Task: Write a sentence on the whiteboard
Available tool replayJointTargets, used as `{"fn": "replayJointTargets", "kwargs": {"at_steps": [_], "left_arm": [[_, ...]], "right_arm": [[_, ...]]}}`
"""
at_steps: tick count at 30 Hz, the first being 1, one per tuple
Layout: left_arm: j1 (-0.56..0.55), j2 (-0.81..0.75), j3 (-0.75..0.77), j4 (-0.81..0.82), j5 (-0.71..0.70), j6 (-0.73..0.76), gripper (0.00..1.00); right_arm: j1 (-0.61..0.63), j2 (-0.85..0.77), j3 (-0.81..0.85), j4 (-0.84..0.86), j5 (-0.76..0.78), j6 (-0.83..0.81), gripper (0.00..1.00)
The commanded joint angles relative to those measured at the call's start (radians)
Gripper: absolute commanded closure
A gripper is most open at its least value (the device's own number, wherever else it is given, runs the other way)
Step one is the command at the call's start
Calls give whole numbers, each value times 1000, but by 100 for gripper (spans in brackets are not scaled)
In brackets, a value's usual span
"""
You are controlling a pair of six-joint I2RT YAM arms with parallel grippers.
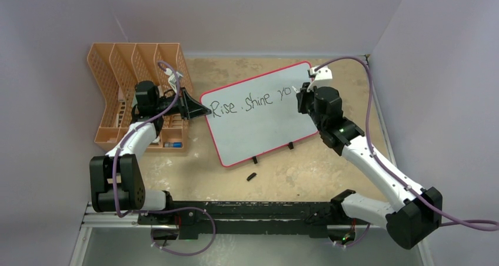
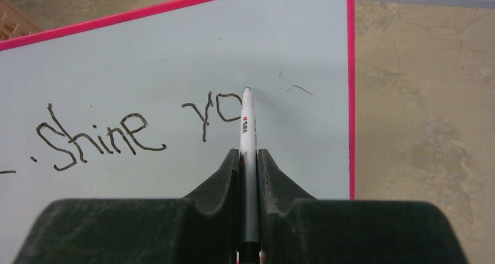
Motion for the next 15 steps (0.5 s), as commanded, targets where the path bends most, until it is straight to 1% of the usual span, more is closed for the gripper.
{"fn": "replayJointTargets", "kwargs": {"at_steps": [1, 15], "left_arm": [[4, -9, 34, -1, -16, 33, 100], [4, -9, 32, -1, -16, 34, 100]], "right_arm": [[-3, 6, 10, 55, -23, -17, 100], [-3, 26, 13, 62, -10, -19, 100]]}}
